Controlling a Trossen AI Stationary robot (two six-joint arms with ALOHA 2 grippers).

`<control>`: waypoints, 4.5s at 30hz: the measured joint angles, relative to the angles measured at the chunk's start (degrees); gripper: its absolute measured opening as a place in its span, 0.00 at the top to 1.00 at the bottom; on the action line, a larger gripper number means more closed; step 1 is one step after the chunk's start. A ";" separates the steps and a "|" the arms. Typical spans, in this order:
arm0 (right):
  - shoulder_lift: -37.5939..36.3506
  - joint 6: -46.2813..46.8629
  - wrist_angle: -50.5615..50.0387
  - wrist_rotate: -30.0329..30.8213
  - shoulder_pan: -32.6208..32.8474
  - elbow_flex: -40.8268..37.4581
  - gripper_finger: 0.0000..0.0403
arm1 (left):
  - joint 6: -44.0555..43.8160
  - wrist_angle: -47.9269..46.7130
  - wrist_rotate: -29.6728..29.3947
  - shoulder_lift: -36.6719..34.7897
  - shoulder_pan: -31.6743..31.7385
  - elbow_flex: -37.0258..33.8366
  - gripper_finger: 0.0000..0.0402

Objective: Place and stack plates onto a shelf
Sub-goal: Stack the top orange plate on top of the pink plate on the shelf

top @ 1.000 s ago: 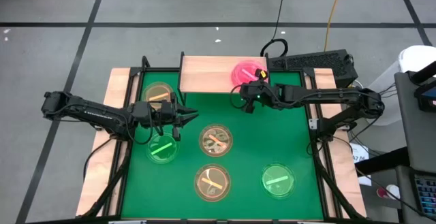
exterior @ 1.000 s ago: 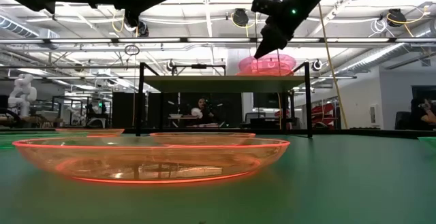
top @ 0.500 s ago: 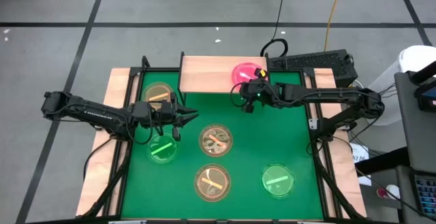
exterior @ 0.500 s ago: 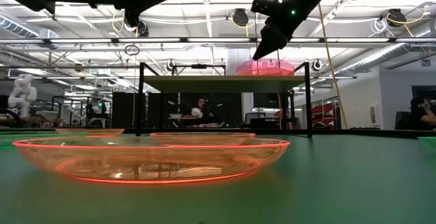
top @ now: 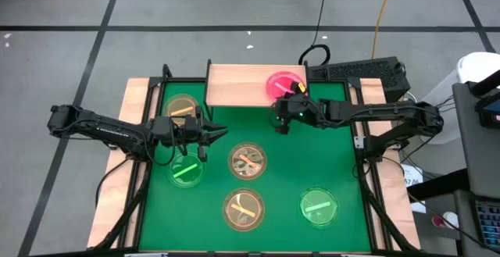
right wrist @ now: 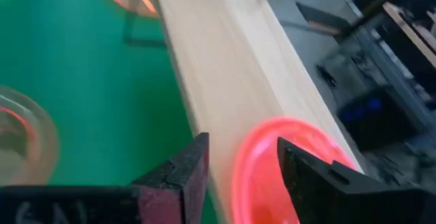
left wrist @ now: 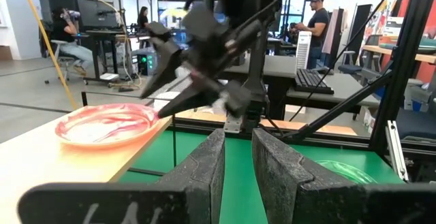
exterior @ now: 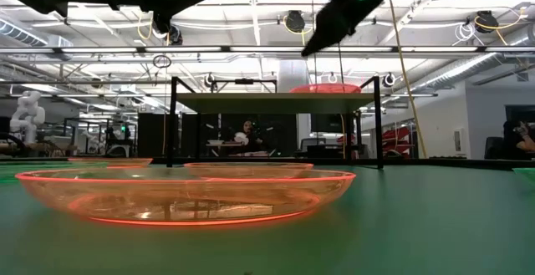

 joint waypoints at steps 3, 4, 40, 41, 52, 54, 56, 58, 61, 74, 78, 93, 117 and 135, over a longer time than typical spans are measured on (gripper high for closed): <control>-2.07 2.55 0.10 -0.31 3.76 0.00 0.60 | 0.00 0.00 0.00 0.00 0.01 0.00 0.80; -2.86 3.19 -0.12 -0.31 5.25 -0.07 0.60 | 0.00 0.00 0.02 0.01 0.00 0.00 0.80; -11.11 5.19 42.49 0.17 33.78 -24.79 0.61 | -9.24 -18.63 -4.94 -0.01 0.98 0.02 0.80; -11.11 5.19 42.17 0.17 33.88 -24.79 0.61 | -10.04 -20.88 -6.33 -0.01 0.98 0.02 0.80; -11.11 5.24 41.29 0.17 34.10 -24.79 0.61 | -25.10 -56.17 -18.48 0.01 1.00 1.77 0.80; -11.08 5.24 41.19 0.17 34.10 -24.79 0.61 | -26.92 -59.63 -19.76 0.01 1.18 1.77 0.80; -11.08 5.24 41.19 0.17 34.10 -24.79 0.61 | -28.50 -61.37 -22.61 0.01 1.73 1.77 0.80; -11.08 5.24 41.19 0.17 34.10 -24.79 0.61 | -29.66 -62.25 -25.24 0.01 2.40 1.77 0.80; -11.08 5.24 41.19 0.17 34.10 -24.79 0.61 | -30.26 -62.52 -25.91 0.35 3.92 1.77 0.80; -11.08 5.50 41.44 0.17 34.10 -24.79 0.61 | -29.13 -69.49 -20.19 8.88 13.80 1.73 0.80; -11.07 5.41 41.61 0.17 34.10 -24.79 0.61 | -28.16 -70.08 -19.35 11.61 15.27 1.73 0.80; -11.08 5.89 41.45 0.15 34.10 -24.79 0.61 | -26.74 -69.87 -21.33 17.86 21.23 1.73 0.80; -11.06 6.24 41.11 0.15 34.12 -24.79 0.61 | -28.57 -70.41 -18.71 18.52 20.75 1.73 0.99; -11.08 6.28 40.51 0.15 34.12 -24.79 0.61 | -32.45 -70.29 -4.72 9.63 16.02 1.70 0.95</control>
